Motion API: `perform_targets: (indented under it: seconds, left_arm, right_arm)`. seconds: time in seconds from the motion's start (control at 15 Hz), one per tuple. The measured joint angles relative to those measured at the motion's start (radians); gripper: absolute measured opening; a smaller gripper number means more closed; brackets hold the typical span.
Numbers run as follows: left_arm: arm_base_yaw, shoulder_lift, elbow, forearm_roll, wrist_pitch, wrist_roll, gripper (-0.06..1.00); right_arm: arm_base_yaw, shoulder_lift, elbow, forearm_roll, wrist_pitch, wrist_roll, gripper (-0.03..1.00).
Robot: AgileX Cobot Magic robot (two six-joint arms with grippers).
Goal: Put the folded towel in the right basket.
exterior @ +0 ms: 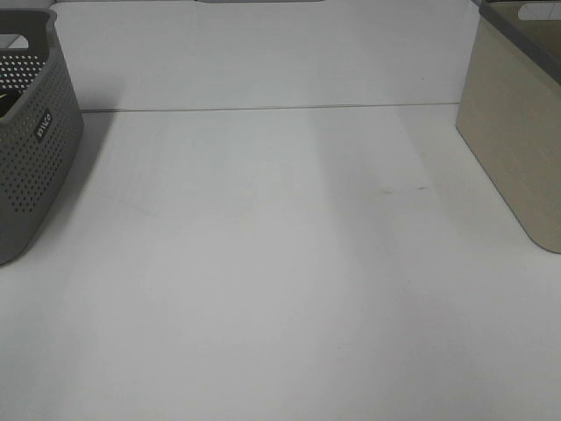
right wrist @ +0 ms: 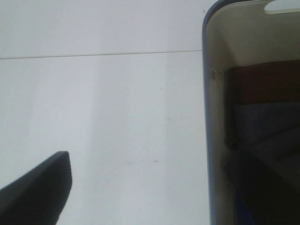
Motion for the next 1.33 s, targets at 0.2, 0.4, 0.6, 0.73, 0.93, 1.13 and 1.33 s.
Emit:
perform_targets:
  seconds: [0.2,0.4,0.6,0.73,0.93,1.13,1.33]
  left_arm:
    - [0.000,0.000,0.000,0.000,0.000,0.000,0.99]
    - [0.000,0.000,0.000,0.000,0.000,0.000,0.99]
    - [0.000,0.000,0.000,0.000,0.000,0.000,0.99]
    - [0.000,0.000,0.000,0.000,0.000,0.000,0.99]
    - [0.000,0.000,0.000,0.000,0.000,0.000,0.99]
    - [0.000,0.000,0.000,0.000,0.000,0.000,0.99]
    - [0.000,0.000,0.000,0.000,0.000,0.000,0.99]
  right_arm:
    - [0.013,-0.089,0.119,-0.031,0.000,0.019,0.87]
    - [0.013,-0.312,0.408,-0.072,0.000,0.021,0.87]
    - [0.013,-0.516,0.683,-0.127,-0.002,0.021,0.87]
    - [0.013,-0.656,0.853,-0.161,-0.002,0.021,0.87]
    - [0.013,-0.829,1.048,-0.176,-0.002,0.021,0.87]
    - [0.013,-1.059,1.241,-0.176,-0.002,0.023,0.87]
    - [0.013,-1.305,1.404,-0.176,0.000,0.023,0.87]
